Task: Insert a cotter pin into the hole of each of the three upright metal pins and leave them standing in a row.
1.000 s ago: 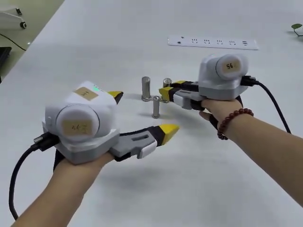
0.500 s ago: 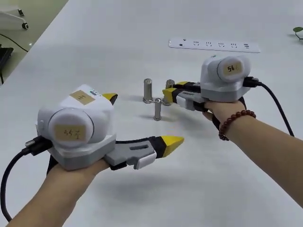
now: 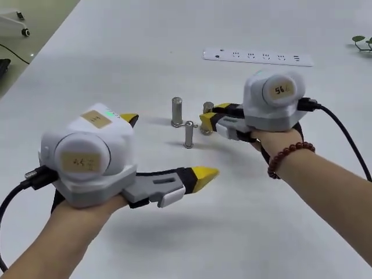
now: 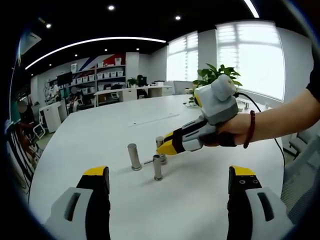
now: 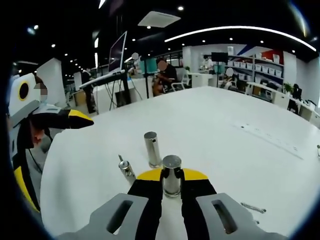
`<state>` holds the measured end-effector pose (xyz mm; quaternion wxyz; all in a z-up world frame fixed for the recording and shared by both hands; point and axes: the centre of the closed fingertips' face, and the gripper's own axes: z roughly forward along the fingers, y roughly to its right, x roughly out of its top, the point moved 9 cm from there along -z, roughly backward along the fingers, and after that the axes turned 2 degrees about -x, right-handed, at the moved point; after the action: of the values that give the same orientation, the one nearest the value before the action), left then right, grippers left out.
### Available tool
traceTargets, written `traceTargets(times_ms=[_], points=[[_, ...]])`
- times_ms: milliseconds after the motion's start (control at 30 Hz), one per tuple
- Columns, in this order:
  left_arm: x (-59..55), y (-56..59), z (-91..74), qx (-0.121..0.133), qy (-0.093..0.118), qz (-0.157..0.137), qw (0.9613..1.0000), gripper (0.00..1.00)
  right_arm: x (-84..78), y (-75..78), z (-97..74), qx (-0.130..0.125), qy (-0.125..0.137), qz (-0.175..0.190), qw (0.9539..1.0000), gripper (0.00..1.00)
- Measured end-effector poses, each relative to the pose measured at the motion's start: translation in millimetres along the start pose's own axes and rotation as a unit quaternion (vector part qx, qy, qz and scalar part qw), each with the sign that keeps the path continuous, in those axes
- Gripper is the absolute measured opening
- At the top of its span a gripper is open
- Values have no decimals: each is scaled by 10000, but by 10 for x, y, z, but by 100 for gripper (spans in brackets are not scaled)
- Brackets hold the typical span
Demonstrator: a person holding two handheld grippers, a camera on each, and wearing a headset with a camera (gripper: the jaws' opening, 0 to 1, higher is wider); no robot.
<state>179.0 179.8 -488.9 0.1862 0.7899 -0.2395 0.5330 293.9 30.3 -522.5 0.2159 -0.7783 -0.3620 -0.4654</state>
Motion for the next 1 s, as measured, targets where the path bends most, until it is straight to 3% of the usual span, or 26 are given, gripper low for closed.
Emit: traceTargets(times_ms=[533,1000], points=[[64,46,-48,6,33,70,10000,99,-159,25,-346,-144,-84,-103,9998,7],[59,94,-127,43,14,52,10000,98,-320,-148,-529,-88,-136,-154,9997,7]])
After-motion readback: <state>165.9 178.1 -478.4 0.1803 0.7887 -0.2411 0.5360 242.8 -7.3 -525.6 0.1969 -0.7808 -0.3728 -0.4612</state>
